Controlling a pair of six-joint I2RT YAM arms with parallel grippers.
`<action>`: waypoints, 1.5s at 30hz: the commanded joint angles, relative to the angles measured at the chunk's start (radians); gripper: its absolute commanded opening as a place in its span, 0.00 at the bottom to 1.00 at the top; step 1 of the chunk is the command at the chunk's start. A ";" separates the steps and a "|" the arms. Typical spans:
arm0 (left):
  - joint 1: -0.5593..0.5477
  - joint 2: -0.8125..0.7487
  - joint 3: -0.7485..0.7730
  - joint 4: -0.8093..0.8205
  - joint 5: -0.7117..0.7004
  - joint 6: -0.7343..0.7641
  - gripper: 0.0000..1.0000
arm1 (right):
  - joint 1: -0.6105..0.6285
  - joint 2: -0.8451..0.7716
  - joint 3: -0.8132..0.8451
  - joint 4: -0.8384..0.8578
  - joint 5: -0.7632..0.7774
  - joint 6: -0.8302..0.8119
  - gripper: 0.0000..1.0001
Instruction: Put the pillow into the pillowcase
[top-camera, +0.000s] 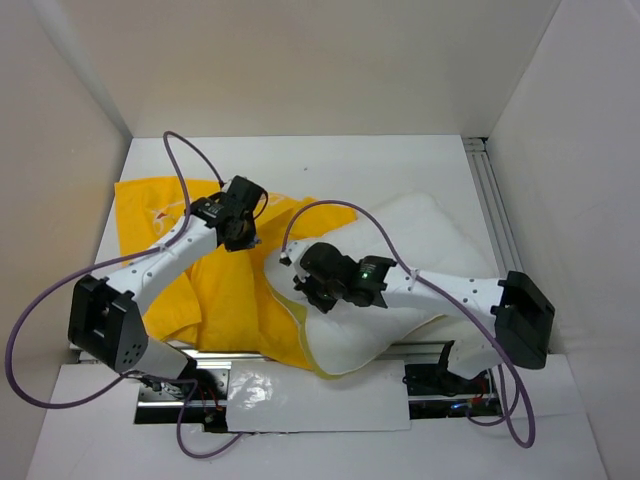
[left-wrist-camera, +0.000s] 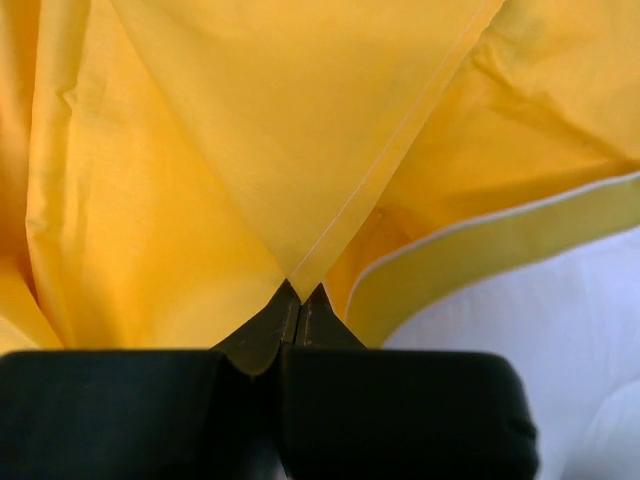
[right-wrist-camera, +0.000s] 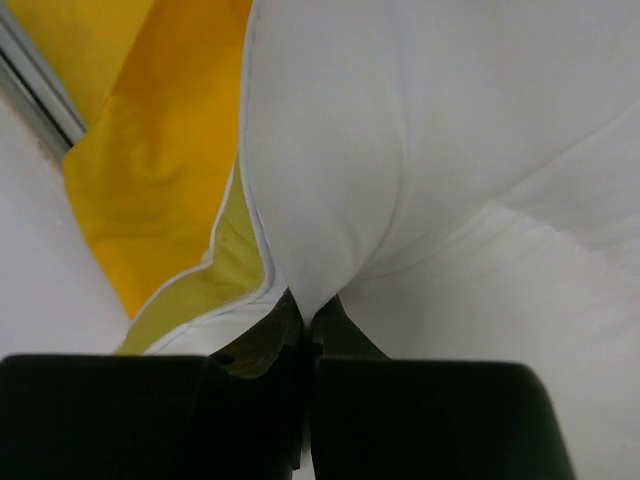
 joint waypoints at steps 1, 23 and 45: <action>0.002 -0.067 -0.024 -0.014 -0.021 -0.006 0.00 | -0.006 0.017 0.094 0.044 0.085 -0.016 0.00; -0.034 -0.124 -0.070 0.046 0.114 0.011 0.00 | -0.206 0.358 0.357 0.518 -0.206 0.005 0.00; -0.053 -0.283 -0.156 -0.065 0.015 -0.050 0.00 | -0.220 0.474 0.229 0.938 0.381 0.171 0.00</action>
